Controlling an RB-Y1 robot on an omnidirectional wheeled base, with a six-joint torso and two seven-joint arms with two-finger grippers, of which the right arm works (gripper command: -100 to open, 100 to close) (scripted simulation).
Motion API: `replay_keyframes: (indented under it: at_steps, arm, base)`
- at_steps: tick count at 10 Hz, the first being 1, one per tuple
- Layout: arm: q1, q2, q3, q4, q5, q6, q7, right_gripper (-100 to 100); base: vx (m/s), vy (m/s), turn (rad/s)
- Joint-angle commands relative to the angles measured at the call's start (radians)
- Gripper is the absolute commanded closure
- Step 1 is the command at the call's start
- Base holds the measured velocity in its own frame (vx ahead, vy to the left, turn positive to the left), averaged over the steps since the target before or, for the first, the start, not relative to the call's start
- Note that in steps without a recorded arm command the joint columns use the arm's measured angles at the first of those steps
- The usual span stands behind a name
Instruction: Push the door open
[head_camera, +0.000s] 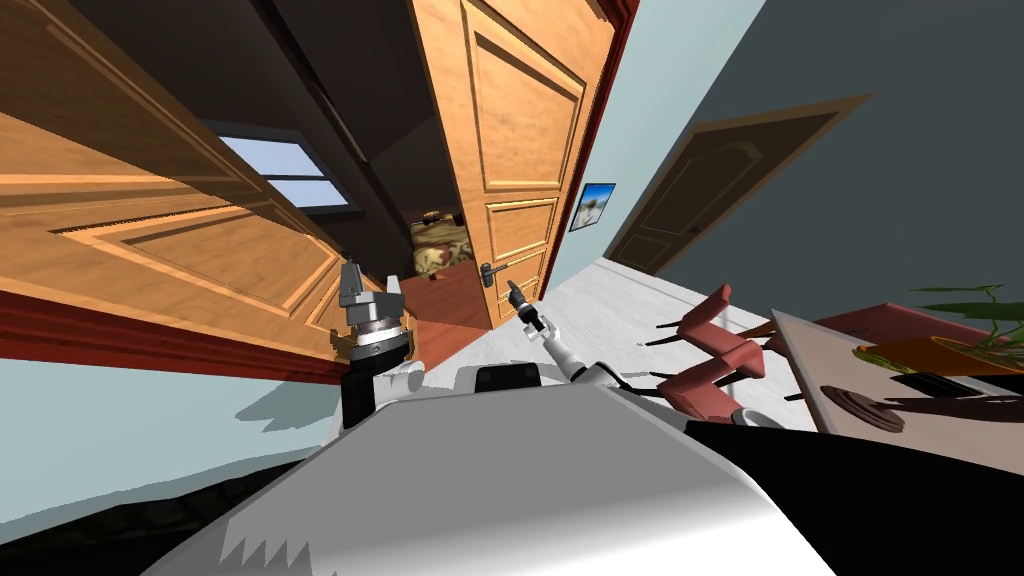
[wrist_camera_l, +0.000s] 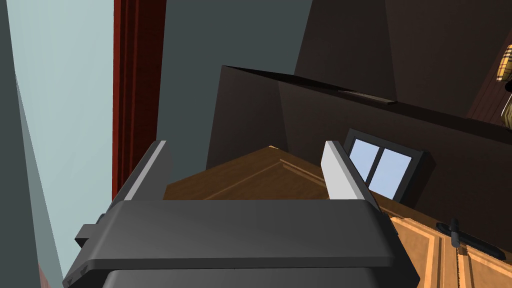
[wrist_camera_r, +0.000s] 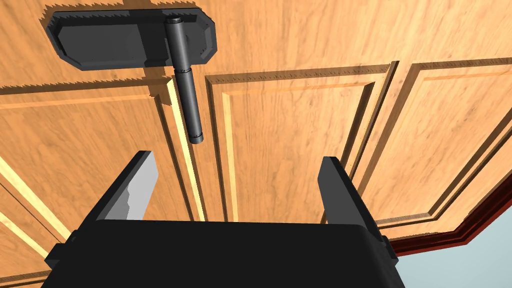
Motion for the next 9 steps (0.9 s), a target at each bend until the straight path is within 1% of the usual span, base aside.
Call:
replay_keyframes:
  at_steps: [1, 4, 8, 9]
  arm:
    - [-0.019, 0.006, 0.003, 0.033, 0.002, -0.002, 0.0, -100]
    - [-0.068, 0.006, 0.024, 0.114, 0.008, -0.003, -0.012, -100]
    - [-0.119, 0.006, 0.047, 0.199, 0.015, -0.003, -0.025, -100]
    - [-0.137, 0.007, 0.055, 0.229, 0.018, -0.003, -0.03, -100]
  base:
    - [0.06, -0.018, 0.0]
    - [0.073, -0.022, -0.003]
    - [0.092, -0.021, -0.002]
    - [0.108, -0.006, -0.001]
